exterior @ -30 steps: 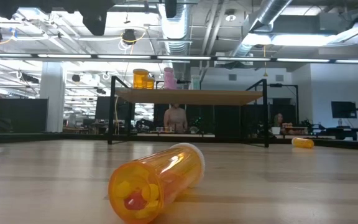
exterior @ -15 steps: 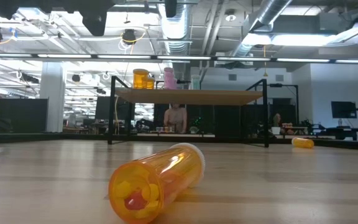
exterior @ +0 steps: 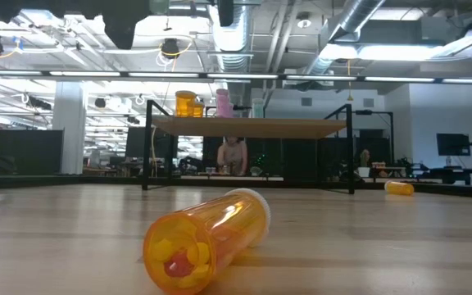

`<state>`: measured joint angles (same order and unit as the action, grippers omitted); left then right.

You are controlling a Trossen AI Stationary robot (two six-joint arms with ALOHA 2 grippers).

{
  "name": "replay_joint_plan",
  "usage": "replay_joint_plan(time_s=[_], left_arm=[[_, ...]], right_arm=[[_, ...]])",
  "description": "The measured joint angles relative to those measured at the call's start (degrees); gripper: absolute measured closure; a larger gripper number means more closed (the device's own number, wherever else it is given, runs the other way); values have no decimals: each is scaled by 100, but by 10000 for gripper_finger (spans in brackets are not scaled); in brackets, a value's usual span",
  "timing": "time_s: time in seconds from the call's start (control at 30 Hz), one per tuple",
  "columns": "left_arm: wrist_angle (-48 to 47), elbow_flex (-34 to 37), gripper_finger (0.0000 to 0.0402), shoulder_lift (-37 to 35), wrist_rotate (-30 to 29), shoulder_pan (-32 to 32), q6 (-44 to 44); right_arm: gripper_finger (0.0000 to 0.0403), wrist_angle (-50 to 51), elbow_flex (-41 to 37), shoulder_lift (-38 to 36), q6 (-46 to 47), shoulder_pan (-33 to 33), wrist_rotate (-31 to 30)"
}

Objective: Pick and place medicine bottles onto shelf by color
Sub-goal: Put the small blue pill bottle aligned with other small blue pill bottles on the shelf

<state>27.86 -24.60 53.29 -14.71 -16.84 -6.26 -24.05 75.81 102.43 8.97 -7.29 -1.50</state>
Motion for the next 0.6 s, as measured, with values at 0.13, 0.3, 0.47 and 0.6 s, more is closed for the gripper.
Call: replay_joint_plan(time_s=[0.13,0.3,0.47,0.6], left_arm=[[-591,2,212,-424,-329,-2,9],[-1372,2,207,-1104,-489,0,-48],[-1970,2,206,-1658,-525,0,-160],[-2211,2,207,-1833,-526,-41,-194]], right_arm=[[278,69,0,0,-9,47,-33],[278,172,0,0,-45,212,-39],[278,341,0,-36,-186,497,-39],[277,465,-104,-241,-195,749,-33]])
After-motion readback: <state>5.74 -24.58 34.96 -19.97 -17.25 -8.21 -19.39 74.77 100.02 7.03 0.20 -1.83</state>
